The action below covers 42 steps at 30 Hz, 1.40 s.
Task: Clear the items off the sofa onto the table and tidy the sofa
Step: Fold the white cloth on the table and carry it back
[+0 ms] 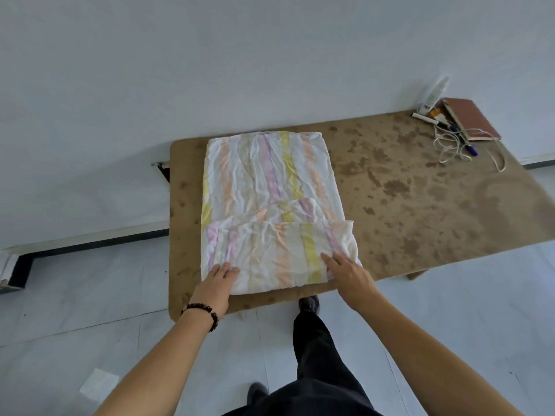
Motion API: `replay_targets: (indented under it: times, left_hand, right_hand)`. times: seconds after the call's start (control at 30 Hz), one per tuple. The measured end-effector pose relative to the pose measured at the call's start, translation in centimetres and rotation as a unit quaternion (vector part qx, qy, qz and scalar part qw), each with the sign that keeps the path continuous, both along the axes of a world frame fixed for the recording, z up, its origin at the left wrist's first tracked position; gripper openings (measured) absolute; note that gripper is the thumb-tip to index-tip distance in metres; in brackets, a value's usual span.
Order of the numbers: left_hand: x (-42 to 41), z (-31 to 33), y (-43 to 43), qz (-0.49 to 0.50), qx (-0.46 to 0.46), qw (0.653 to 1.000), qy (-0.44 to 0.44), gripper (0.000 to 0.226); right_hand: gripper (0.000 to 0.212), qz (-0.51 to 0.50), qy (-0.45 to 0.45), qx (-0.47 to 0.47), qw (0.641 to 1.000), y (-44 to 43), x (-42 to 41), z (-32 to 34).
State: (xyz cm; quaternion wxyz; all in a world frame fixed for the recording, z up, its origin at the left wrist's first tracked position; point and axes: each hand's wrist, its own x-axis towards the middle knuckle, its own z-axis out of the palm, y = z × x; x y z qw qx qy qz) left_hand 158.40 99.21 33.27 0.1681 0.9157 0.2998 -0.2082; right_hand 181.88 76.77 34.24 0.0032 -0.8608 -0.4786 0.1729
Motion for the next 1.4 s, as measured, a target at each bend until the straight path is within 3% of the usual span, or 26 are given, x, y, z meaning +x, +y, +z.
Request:
replay_targets:
  times: [0.17, 0.23, 0.3, 0.4, 0.5, 0.63, 0.8, 1.13, 1.27, 1.4]
  left_hand:
    - [-3.8, 1.9, -2.7, 0.003, -0.018, 1.000, -0.011, 0.061]
    - [-4.8, 2.6, -3.5, -0.002, -0.010, 1.000, -0.014, 0.039]
    - [-5.5, 3.3, -3.7, -0.003, -0.018, 1.000, -0.024, 0.015]
    - [-5.6, 4.2, -2.8, 0.024, -0.046, 0.997, -0.056, 0.001]
    - [-4.5, 5.4, -1.1, 0.084, -0.062, 0.987, -0.122, 0.013]
    - [-1.5, 6.9, 2.1, 0.159, -0.075, 0.969, -0.172, 0.018]
    - [4.1, 7.0, 8.5, 0.219, -0.027, 0.961, -0.167, 0.007]
    - [17.5, 4.9, 20.9, 0.329, 0.050, 0.932, -0.146, 0.022]
    - [19.8, 2.9, 20.4, 0.338, 0.126, 0.925, -0.123, 0.066]
    - [18.9, -0.2, 15.4, 0.250, 0.099, 0.961, -0.071, 0.072]
  right_hand:
    - [0.069, -0.071, 0.024, 0.014, 0.997, -4.0, -2.2, 1.8]
    - [0.064, -0.074, 0.036, 0.035, 0.996, -5.6, -3.2, 2.3]
    - [0.053, -0.074, 0.046, 0.052, 0.995, -6.8, -3.8, 2.5]
    - [0.027, -0.089, 0.044, 0.077, 0.992, -7.2, -3.0, 3.0]
    - [0.016, -0.100, 0.026, 0.116, 0.988, -5.9, -0.9, 4.4]
    - [0.015, -0.101, -0.008, 0.101, 0.990, -1.9, 2.6, 6.6]
    - [0.021, -0.097, -0.041, 0.074, 0.992, 5.5, 9.3, 6.8]
    - [0.018, -0.098, 0.000, 0.069, 0.993, 20.9, 23.0, 4.2]
    - [0.055, -0.086, 0.062, 0.076, 0.991, 22.9, 25.0, 0.6]
    - [0.068, 0.000, 0.043, 0.047, 0.998, 20.2, 22.5, -3.2]
